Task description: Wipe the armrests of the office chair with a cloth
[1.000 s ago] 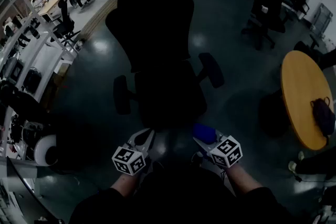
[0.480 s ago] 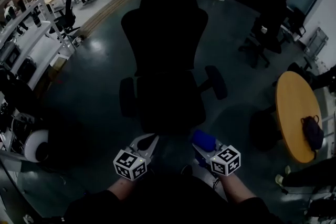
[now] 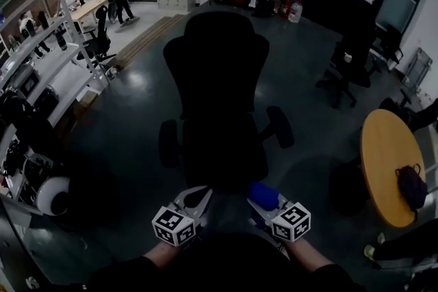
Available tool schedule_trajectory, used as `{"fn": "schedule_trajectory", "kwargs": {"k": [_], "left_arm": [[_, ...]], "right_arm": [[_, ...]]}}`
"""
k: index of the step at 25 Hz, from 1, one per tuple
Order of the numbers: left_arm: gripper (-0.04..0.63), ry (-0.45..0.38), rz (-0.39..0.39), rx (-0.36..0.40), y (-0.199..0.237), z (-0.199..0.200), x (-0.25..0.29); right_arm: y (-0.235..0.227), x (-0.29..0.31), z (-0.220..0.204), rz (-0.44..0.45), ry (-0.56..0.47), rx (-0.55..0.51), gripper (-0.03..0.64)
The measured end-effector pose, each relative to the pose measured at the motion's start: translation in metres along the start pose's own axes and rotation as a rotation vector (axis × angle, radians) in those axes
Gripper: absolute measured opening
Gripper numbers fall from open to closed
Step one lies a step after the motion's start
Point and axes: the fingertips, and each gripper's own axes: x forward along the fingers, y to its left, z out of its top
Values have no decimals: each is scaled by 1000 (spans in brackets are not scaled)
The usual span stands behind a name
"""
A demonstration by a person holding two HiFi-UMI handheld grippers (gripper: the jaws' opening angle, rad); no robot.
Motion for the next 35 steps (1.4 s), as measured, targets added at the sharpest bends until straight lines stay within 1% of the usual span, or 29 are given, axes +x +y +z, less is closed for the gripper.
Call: {"fn": "schedule_trajectory", "kwargs": {"k": [8,14,25,35], "left_arm": [[15,17,0,18,-16,-3,9],[15,29,-11,25,-26,-8,13],[15,51,-42,40,-43,-15,16],[16,68,-45,32,-51,-24,15]], "right_arm": [[-1,-11,-9,29,1,6,83],[5,-14,-27,49,25,37,83],[10,-28,-36,46,17,55,83],[10,-36,-45,36,18,82,83]]}}
